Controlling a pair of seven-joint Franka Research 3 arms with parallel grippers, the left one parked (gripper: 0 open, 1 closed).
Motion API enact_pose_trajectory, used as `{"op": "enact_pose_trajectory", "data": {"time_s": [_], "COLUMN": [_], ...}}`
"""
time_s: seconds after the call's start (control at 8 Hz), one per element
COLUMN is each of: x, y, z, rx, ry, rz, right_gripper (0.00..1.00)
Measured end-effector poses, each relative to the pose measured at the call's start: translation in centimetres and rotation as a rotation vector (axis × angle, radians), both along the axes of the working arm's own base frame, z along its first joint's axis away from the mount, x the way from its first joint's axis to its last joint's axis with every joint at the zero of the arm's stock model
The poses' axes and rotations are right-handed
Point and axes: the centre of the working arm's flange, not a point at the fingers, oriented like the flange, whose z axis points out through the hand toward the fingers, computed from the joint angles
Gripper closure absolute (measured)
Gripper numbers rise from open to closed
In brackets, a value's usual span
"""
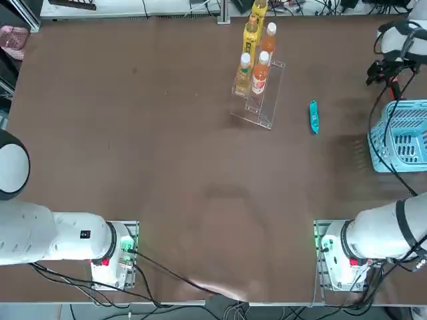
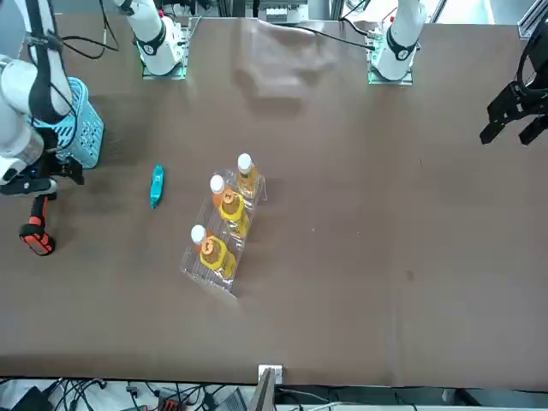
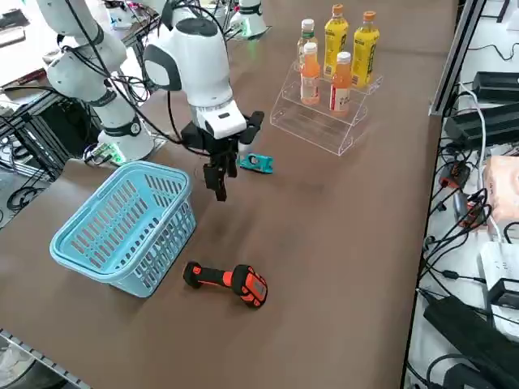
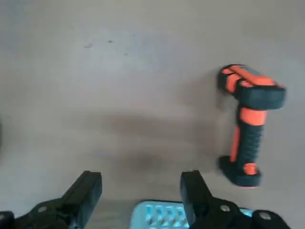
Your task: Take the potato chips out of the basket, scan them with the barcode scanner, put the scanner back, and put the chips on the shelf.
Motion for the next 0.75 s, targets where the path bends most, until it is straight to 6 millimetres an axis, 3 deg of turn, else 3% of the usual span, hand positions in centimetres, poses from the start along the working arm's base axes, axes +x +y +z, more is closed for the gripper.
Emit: {"op": "enact_pose_trajectory", "data": {"time_s": [0.75], "x": [1.6], "y": [-11.2], "z": [-4.4], "rx": [-0.030], "ry": [0.039], "rz": [0.070], "right_gripper": [0.00]}}
